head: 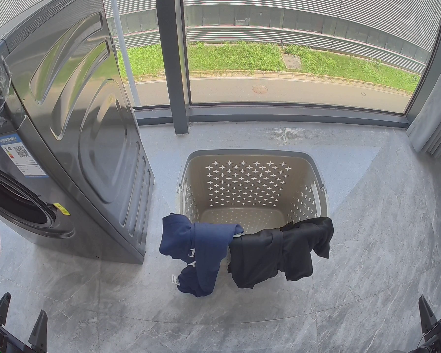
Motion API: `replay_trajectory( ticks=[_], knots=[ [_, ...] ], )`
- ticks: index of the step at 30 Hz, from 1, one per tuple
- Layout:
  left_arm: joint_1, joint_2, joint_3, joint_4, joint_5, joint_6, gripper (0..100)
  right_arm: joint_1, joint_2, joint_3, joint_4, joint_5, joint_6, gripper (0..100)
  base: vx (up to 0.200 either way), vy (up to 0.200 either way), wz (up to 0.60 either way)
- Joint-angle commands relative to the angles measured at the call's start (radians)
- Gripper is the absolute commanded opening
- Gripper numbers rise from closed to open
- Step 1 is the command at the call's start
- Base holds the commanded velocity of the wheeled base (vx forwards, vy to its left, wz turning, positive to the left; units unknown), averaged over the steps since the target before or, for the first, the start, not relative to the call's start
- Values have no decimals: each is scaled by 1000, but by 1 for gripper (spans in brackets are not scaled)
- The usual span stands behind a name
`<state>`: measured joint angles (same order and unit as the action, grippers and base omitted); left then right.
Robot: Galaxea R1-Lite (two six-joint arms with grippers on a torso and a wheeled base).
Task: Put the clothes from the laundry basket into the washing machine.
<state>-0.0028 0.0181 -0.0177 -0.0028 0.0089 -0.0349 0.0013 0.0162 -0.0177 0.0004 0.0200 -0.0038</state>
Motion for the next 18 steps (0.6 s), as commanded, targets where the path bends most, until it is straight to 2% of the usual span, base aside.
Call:
replay_trajectory(
  ticks=[1, 4, 8, 10, 13, 15, 18],
  knots=[
    [0, -17, 18, 0, 0, 0, 100, 0, -16, 18, 0, 0, 1, 100, 0, 0, 0],
    [0, -17, 18, -2, 0, 0, 100, 0, -16, -4, -30, 3, -5, 100, 0, 0, 0],
    [0, -17, 18, -2, 0, 1, 100, 6, 51, -208, -37, 0, 2, 100, 0, 0, 0],
    [0, -17, 18, -2, 0, 0, 100, 16, 137, -222, -11, 12, 13, 100, 0, 0, 0],
    [0, -17, 18, 0, -1, 1, 100, 57, 327, -197, -11, 49, 65, 100, 0, 0, 0],
    [0, -17, 18, 0, -1, 0, 100, 82, 456, -200, -31, 58, 81, 100, -200, 0, 0],
    [0, -17, 18, -2, 2, 1, 100, 97, 668, -219, -145, 60, 84, 100, -200, 0, 0]
  ],
)
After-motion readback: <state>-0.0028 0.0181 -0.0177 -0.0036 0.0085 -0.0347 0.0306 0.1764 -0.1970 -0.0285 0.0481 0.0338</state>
